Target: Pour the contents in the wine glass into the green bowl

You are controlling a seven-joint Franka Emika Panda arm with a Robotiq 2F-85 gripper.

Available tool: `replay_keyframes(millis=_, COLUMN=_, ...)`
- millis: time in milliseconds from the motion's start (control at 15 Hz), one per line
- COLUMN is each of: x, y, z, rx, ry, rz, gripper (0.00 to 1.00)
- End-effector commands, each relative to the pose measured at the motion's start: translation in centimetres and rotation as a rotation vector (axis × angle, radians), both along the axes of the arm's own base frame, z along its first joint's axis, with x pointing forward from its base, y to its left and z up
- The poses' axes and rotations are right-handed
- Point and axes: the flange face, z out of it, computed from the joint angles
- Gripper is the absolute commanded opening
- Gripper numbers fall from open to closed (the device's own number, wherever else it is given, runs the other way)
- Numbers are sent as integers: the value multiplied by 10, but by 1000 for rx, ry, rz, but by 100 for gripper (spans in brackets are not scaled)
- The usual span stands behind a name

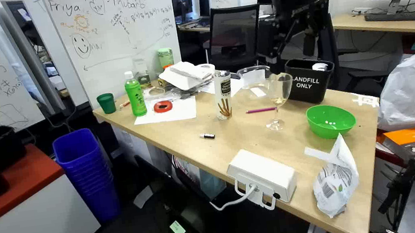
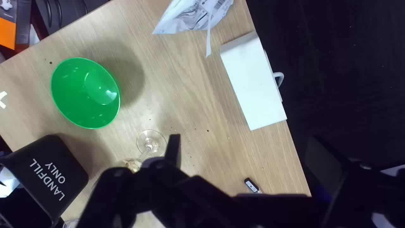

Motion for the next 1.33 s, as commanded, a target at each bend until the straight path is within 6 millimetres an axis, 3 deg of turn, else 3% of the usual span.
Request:
replay_keyframes(millis=0, x=0, y=0, z=0, rx=0, ry=1, rz=0, gripper=100)
replay_keyframes(millis=200, x=4, y=-5, z=-4, rx=-12, ry=-4, rz=-11, gripper=100)
replay_keyframes(millis=467, x=17, y=-17, z=-17, rx=-157, ry=-49, rz=-40, gripper=100)
replay_keyframes(millis=733, x=31, y=-17, z=-50, rx=-304, ry=-81, rz=-38, gripper=100)
replay_keyframes(millis=1067, x=43, y=-19, z=-109, rx=-456, ry=58, rz=115, gripper=100)
replay_keyframes(millis=1267, x=56, y=-22, z=-123, rx=-461, ry=34, rz=124, gripper=100)
